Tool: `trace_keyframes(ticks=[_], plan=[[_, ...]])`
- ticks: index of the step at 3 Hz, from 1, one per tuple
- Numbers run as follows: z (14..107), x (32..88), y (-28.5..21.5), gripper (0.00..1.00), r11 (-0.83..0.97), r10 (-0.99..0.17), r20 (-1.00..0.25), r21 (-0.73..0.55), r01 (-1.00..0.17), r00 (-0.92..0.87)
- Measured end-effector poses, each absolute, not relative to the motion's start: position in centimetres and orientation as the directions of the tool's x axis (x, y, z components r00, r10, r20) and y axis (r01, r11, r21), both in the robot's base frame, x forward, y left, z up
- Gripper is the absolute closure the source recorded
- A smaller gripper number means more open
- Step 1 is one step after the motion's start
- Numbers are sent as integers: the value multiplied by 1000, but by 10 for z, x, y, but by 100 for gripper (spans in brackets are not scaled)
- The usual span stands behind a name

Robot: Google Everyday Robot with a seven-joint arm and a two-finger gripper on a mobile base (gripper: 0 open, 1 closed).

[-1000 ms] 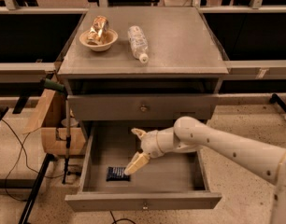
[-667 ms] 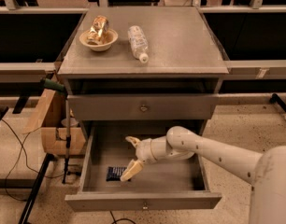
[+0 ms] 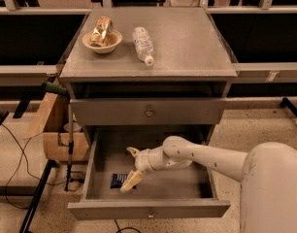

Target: Pick rxbar blueberry from middle drawer and place on counter

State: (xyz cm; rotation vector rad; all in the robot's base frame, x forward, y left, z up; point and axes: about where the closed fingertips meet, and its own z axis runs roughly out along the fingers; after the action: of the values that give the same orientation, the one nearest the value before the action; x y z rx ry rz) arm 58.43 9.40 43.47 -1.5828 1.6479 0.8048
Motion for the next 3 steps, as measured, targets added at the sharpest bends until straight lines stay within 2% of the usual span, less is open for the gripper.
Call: trace_keyframes(ticks=[3], plan=[[417,582,122,0,69,-579,-812,-132,-989,68]])
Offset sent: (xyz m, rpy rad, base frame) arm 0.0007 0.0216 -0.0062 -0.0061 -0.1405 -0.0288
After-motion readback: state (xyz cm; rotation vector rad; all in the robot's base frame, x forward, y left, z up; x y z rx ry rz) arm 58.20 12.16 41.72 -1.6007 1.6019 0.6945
